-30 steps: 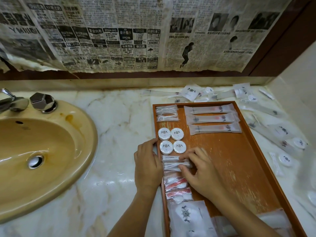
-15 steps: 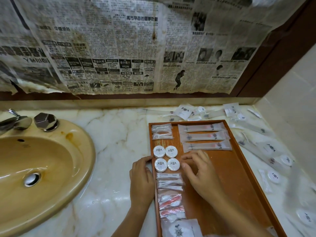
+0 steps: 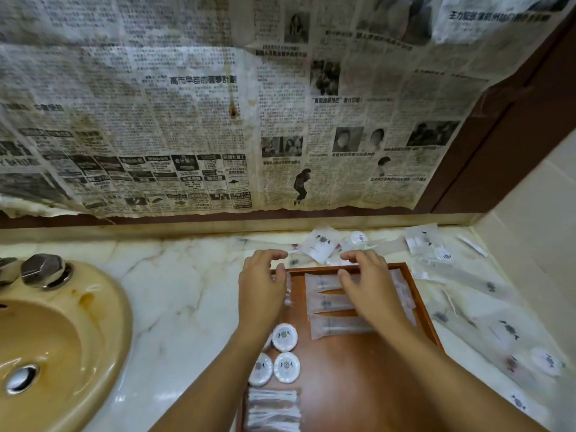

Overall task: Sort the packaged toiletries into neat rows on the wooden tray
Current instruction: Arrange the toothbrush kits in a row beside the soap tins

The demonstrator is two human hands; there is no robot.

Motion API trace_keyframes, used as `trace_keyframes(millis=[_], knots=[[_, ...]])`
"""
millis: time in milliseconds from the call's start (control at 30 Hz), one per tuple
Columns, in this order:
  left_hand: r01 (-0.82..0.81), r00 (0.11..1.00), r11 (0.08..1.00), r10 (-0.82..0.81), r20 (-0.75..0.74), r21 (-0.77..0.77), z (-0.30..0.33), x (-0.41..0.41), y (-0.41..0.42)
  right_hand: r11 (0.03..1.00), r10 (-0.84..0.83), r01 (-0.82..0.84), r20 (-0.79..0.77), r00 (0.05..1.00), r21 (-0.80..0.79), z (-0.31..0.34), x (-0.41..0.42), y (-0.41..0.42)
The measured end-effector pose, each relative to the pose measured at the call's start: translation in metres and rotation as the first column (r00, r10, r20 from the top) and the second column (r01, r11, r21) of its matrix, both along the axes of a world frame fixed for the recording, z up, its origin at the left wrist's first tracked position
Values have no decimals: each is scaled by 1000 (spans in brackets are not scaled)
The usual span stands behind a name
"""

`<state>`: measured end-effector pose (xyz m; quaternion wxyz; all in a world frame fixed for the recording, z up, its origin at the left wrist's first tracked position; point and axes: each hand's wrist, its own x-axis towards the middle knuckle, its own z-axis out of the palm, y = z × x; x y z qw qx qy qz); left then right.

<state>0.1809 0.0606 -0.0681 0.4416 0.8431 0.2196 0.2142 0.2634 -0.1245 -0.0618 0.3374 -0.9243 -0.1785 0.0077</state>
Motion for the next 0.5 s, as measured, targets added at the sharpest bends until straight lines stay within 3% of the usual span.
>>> trace_keyframes(millis=[200,333,500], knots=[[43,988,997,-33,-151,67,-11,70,2,994,30,-40,-98,995,-98,-13,48,2],[62,959,997,-46,-280,51,-19,99,1,992,50,-69,-169,984,-106,-18,61,3],[78,919,987,-16,-394,142,-19,123,-3,993,34,-55,-186,982,-107,-19,70,5]])
